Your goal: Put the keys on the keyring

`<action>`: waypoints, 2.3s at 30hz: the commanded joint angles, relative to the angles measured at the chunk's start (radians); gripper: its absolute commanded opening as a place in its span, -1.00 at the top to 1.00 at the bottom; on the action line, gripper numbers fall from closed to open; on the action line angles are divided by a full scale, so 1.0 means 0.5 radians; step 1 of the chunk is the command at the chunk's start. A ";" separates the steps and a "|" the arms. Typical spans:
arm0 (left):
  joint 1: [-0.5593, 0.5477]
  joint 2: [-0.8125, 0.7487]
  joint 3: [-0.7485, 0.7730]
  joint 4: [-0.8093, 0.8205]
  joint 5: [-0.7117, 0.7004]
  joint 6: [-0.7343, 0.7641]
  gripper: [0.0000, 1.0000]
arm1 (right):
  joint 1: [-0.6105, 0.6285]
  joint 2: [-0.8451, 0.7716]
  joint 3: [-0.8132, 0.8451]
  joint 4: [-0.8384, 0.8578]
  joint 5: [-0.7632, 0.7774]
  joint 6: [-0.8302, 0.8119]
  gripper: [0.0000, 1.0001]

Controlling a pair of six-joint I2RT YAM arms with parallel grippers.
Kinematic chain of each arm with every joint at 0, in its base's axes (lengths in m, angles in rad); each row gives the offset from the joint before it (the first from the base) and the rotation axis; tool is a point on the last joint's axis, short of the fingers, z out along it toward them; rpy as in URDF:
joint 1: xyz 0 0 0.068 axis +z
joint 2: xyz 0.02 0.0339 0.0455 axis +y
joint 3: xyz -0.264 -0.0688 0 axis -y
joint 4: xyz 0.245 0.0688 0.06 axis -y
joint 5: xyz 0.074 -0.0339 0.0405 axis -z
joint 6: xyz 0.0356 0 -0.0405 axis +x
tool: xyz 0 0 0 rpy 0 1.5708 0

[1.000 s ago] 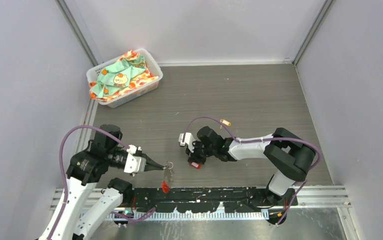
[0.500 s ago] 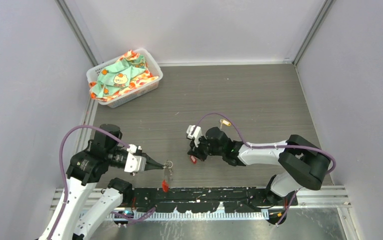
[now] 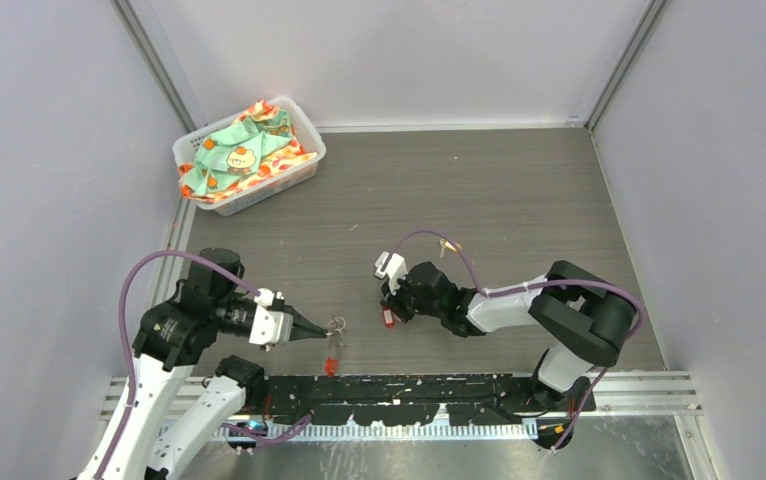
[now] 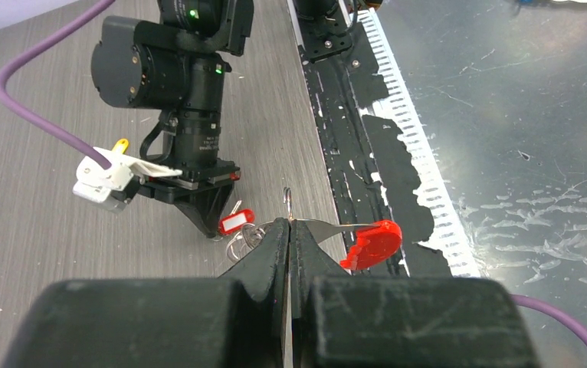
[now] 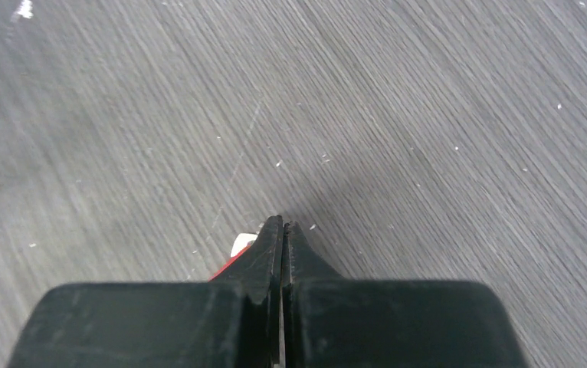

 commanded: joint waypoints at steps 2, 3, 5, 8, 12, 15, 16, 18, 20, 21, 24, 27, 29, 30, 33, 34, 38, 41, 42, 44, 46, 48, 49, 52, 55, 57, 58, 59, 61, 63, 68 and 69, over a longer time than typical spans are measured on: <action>-0.006 -0.005 0.032 0.059 0.019 -0.010 0.99 | 0.092 0.105 0.046 0.164 0.340 -0.013 0.98; -0.006 -0.005 0.035 0.059 0.018 -0.009 1.00 | 0.103 0.109 0.043 0.175 0.368 -0.007 0.97; -0.006 -0.005 0.036 0.056 0.015 -0.005 0.99 | 0.115 0.079 0.047 0.166 0.391 0.005 0.77; -0.006 -0.011 0.033 0.056 0.019 -0.004 0.99 | 0.115 -0.024 0.059 0.090 0.415 0.004 0.40; -0.006 -0.014 0.036 0.057 0.017 -0.001 1.00 | 0.098 -0.258 0.138 -0.151 0.462 -0.014 0.08; -0.006 -0.020 0.039 0.059 0.017 0.000 0.99 | 0.050 -0.458 0.261 -0.462 0.420 -0.011 -0.03; -0.006 -0.023 0.038 0.062 0.017 0.003 1.00 | 0.036 -0.512 0.308 -0.560 0.405 -0.012 -0.08; -0.006 -0.026 0.039 0.064 0.017 0.004 1.00 | 0.009 -0.622 0.406 -0.732 0.419 0.016 -0.53; -0.006 -0.029 0.044 0.071 0.018 0.003 0.99 | -0.047 -0.643 0.441 -0.812 0.505 0.299 -0.99; -0.006 -0.027 0.047 0.076 0.017 0.002 1.00 | -0.087 -0.614 0.436 -0.848 0.524 0.454 -0.99; -0.006 -0.023 0.064 0.081 0.016 -0.001 0.99 | -0.189 -0.407 0.483 -0.982 0.363 0.517 -0.72; -0.006 -0.028 0.077 0.066 0.005 -0.006 0.99 | -0.256 -0.335 0.420 -0.863 0.059 0.581 -0.53; -0.006 -0.036 0.070 0.067 -0.002 -0.005 0.99 | -0.257 -0.332 0.323 -0.674 -0.059 0.612 -0.53; -0.006 -0.038 0.069 0.068 -0.004 -0.004 0.99 | -0.257 -0.326 0.283 -0.597 -0.114 0.624 -0.53; -0.006 -0.035 0.069 0.068 -0.007 0.000 0.99 | -0.257 -0.303 0.199 -0.437 -0.176 0.597 -0.51; -0.006 -0.032 0.069 0.071 -0.010 0.000 0.99 | -0.257 -0.289 0.177 -0.403 -0.178 0.565 -0.49; -0.008 -0.022 0.072 0.085 -0.010 0.005 0.99 | -0.257 -0.167 0.176 -0.311 -0.326 0.554 -0.33; -0.006 -0.014 0.075 0.090 -0.023 0.012 0.99 | -0.257 -0.036 0.186 -0.224 -0.405 0.605 -0.25; -0.006 -0.012 0.078 0.087 -0.029 0.017 0.99 | -0.259 0.001 0.186 -0.195 -0.413 0.613 -0.24; -0.006 -0.011 0.083 0.082 -0.034 0.021 1.00 | -0.258 0.050 0.181 -0.162 -0.420 0.610 -0.23; -0.006 -0.011 0.090 0.076 -0.038 0.023 0.99 | -0.255 0.070 0.177 -0.162 -0.420 0.601 -0.22; -0.006 -0.009 0.093 0.070 -0.045 0.025 0.99 | -0.253 0.075 0.174 -0.174 -0.425 0.593 -0.19; -0.006 -0.008 0.093 0.074 -0.047 0.028 1.00 | -0.251 0.071 0.167 -0.178 -0.422 0.586 -0.16; -0.006 -0.003 0.090 0.077 -0.053 0.039 0.99 | -0.230 0.053 0.138 -0.191 -0.405 0.572 -0.10; -0.006 0.006 0.091 0.079 -0.056 0.054 0.99 | -0.212 0.037 0.115 -0.209 -0.415 0.579 -0.03; -0.006 0.007 0.091 0.083 -0.059 0.053 0.99 | -0.202 0.028 0.097 -0.195 -0.436 0.587 0.03; -0.006 0.008 0.091 0.084 -0.059 0.055 0.99 | -0.197 0.029 0.095 -0.196 -0.447 0.588 0.05; -0.006 0.008 0.091 0.084 -0.062 0.055 0.99 | -0.188 0.029 0.097 -0.201 -0.454 0.588 0.08; -0.006 0.005 0.093 0.081 -0.065 0.053 1.00 | -0.174 0.029 0.099 -0.223 -0.448 0.580 0.10; -0.006 0.000 0.093 0.078 -0.070 0.057 0.99 | -0.174 0.026 0.097 -0.237 -0.435 0.571 0.13; -0.006 -0.002 0.095 0.078 -0.072 0.059 1.00 | -0.121 0.012 0.132 -0.356 -0.291 0.501 0.30; -0.006 0.000 0.096 0.078 -0.074 0.063 0.99 | -0.110 0.016 0.144 -0.374 -0.261 0.486 0.34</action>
